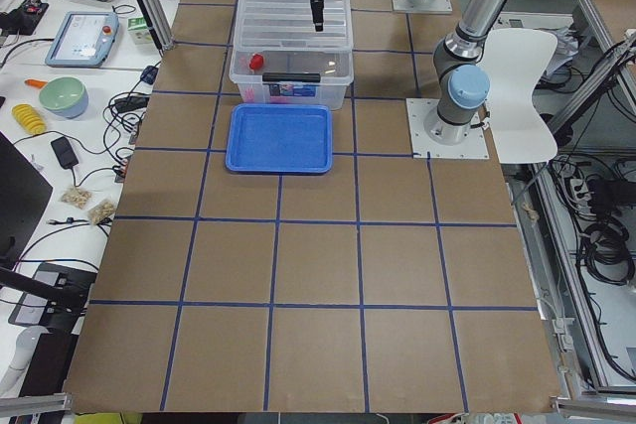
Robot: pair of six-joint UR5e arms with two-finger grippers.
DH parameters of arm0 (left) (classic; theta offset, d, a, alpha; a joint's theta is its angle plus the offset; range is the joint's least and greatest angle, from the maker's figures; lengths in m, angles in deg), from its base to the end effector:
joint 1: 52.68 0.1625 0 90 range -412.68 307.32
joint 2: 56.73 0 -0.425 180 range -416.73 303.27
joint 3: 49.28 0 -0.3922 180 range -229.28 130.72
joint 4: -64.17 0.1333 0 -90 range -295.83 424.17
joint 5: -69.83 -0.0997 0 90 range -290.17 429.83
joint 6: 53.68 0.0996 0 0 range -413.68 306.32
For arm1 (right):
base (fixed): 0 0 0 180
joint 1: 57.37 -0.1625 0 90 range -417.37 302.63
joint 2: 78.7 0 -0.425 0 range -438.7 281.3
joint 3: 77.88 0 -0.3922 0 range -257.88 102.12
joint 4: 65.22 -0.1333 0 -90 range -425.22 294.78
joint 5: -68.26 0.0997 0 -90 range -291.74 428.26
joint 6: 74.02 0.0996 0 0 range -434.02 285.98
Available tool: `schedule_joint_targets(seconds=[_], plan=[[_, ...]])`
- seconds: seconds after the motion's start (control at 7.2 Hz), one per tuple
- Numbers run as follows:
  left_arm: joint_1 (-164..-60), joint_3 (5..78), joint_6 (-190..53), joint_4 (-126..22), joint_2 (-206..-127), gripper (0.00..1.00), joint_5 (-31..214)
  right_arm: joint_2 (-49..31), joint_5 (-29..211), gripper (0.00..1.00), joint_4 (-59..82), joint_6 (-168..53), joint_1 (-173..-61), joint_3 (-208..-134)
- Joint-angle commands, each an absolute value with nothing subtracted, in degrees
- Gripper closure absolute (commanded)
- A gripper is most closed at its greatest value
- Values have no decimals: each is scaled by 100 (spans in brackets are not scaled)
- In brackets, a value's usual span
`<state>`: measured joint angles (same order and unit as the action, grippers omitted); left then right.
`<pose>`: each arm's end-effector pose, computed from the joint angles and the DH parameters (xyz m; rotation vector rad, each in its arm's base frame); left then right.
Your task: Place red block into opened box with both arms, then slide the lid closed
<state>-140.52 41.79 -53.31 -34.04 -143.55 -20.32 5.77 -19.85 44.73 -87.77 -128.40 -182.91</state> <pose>-0.1157 -0.4616 0.4917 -0.0488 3.1365 0.1672 -0.0356 -0.5237 0.3472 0.1418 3.1037 0.0014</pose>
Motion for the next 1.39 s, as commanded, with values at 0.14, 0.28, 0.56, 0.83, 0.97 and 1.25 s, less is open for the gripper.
schedule_joint_targets(seconds=[0.14,0.28,0.56,0.83,0.97,1.25], plan=[[-14049,4204,-5333,-3409,-14356,0,-2061,568,-2033,0,4667,-8150,-13505,-18282],[-14040,4204,-5333,-3409,-14356,0,-2061,559,-2051,0,4762,-8123,-13602,-18282],[-13996,4204,-5324,-3392,-14356,0,-2061,568,-1981,0,4763,-8105,-13629,-18282],[-13987,4204,-5324,-3392,-14356,0,-2070,594,-1981,0,4763,-8105,-13629,-18282],[-13987,4204,-5324,-3392,-14356,0,-2070,594,-1981,0,4763,-8114,-13638,-18282],[-13987,4204,-5324,-3392,-14356,0,-2079,611,-2042,0,4920,-8210,-13647,-18151]])
